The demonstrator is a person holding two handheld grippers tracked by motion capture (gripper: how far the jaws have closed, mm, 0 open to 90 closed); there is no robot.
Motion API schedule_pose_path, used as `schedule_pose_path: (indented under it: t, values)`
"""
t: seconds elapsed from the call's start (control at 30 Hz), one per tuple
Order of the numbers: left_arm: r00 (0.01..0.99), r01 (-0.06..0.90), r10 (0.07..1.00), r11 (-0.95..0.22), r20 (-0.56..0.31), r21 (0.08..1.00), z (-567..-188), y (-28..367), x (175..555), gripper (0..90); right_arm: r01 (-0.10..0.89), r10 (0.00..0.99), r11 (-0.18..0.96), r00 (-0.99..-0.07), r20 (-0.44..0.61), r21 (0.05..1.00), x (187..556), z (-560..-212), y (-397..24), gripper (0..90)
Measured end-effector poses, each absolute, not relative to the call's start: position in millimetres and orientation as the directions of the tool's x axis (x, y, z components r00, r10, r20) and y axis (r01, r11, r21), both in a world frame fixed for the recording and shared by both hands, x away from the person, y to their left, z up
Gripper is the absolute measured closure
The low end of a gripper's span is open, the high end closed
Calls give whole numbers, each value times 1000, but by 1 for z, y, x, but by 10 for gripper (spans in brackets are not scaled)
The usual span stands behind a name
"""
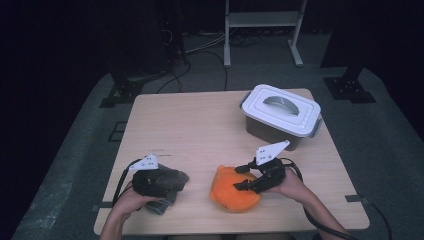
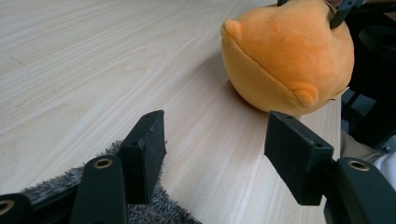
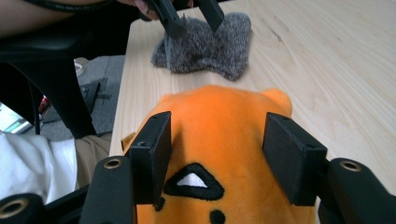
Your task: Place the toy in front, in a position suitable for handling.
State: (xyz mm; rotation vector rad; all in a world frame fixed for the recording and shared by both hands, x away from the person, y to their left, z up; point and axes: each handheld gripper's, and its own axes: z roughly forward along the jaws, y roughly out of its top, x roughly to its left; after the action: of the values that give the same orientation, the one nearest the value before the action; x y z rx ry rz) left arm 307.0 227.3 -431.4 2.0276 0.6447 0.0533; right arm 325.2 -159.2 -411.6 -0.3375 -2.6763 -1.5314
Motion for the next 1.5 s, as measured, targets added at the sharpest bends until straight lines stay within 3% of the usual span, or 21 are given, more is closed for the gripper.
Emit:
schedule_pose_path:
  t: [0.27, 0.73, 1.5]
  values:
    - [860, 417, 462, -391, -217, 820, -431, 227, 307, 368, 215, 185, 472, -972, 143, 855, 326, -402, -166, 382]
    - [857, 410, 474, -387, -203, 826, -428, 227, 306, 313, 256, 299, 456, -946, 124, 852, 342, -382, -195, 265]
    - [855, 379, 491, -374, -166, 846, -428, 224, 308, 187, 273, 482, 449, -876, 26, 851, 380, -340, -256, 261]
